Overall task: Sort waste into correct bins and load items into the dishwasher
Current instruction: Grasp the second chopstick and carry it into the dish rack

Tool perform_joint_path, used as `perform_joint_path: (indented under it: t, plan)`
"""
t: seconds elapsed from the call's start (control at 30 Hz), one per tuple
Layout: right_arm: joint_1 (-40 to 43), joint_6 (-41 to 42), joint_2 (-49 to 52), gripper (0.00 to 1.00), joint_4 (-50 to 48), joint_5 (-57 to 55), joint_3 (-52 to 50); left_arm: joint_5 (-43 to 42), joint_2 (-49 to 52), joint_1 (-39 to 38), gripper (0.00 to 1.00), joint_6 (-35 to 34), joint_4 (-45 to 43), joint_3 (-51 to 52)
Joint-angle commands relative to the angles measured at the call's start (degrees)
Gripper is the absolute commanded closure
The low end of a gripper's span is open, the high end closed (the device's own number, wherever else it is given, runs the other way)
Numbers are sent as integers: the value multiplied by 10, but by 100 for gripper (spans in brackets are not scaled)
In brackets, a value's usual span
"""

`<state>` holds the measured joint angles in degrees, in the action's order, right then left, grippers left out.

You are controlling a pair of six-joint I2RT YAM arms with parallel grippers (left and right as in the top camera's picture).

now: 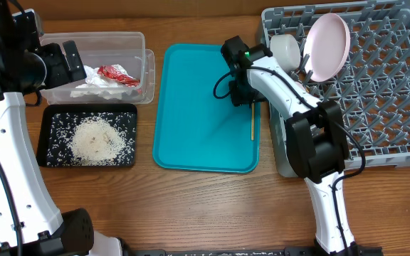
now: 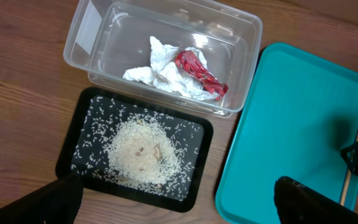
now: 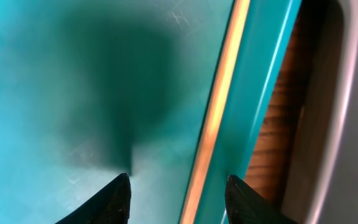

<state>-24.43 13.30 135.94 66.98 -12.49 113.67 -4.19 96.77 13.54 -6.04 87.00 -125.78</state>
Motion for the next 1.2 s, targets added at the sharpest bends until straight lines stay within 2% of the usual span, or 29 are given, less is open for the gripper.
perform_joint_path:
  t: [0.0,0.3,0.53,0.8,0.93,1.0,1.17]
  plan:
    - [0,5,8,49,-6,-9,-21,3,3,0,0,0,-3,0]
    - [0,4,8,50,-30,23,-62,3,3,0,0,0,-3,0]
    - [0,0,8,67,-33,69,-65,3,3,0,0,0,-3,0]
    - [0,0,8,68,-28,89,-65,3,3,0,0,0,-3,0]
    - [-5,-2,8,78,-26,127,-65,3,3,0,0,1,-3,0]
    - [-10,-2,8,96,-27,133,-65,3,3,0,0,0,-3,0]
    - [-20,-2,8,96,-26,133,-63,3,3,0,0,0,-3,0]
